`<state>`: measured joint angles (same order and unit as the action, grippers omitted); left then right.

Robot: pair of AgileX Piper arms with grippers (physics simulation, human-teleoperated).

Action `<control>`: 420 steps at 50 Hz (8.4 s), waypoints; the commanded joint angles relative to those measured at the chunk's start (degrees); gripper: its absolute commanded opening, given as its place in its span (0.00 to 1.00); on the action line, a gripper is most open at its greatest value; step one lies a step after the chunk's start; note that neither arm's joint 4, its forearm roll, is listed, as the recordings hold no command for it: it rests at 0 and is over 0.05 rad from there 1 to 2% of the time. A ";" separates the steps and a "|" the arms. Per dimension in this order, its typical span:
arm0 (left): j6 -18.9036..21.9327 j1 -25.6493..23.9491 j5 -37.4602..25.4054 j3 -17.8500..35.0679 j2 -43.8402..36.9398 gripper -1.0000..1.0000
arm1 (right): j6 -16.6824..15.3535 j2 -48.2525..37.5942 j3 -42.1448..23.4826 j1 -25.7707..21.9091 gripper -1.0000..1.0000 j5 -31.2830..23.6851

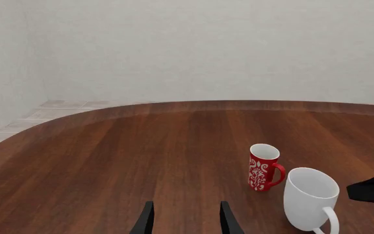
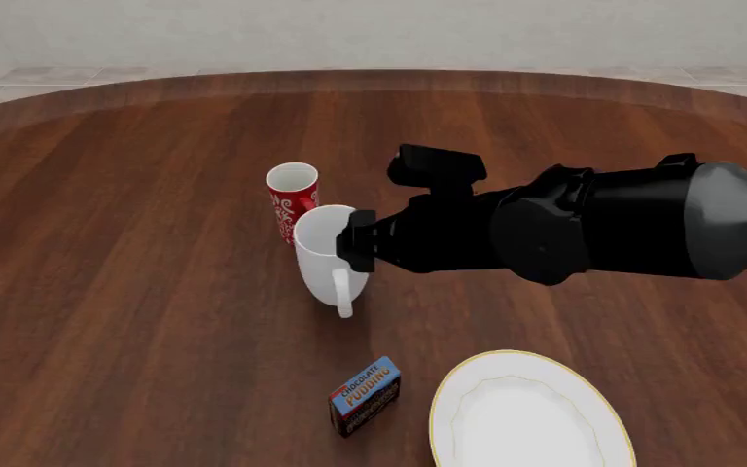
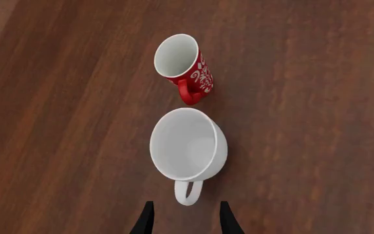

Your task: Put the white mug on the plate.

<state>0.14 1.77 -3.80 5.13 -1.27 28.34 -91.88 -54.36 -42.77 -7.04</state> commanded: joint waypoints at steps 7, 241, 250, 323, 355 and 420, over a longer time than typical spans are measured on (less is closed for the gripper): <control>0.02 0.03 0.09 -0.61 0.52 1.00 | 0.64 -2.94 -0.83 -0.24 1.00 1.54; 0.02 0.02 0.42 -0.62 0.19 1.00 | 1.96 43.86 17.07 1.01 0.00 -23.47; 0.02 0.03 0.42 -0.62 0.21 1.00 | 2.47 46.96 18.47 0.83 0.00 -25.44; 0.01 0.03 0.42 -0.62 0.21 1.00 | 8.44 60.76 31.49 -0.67 0.00 -31.71; 0.02 0.02 0.42 -0.62 0.20 1.00 | 10.64 58.71 36.83 -2.12 0.00 -27.17; 0.02 0.03 0.42 -0.62 0.21 1.00 | 13.66 54.98 42.30 -3.16 1.00 -21.86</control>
<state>0.14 1.77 -3.80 5.14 -1.27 41.71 -36.87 -12.13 -46.17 -28.92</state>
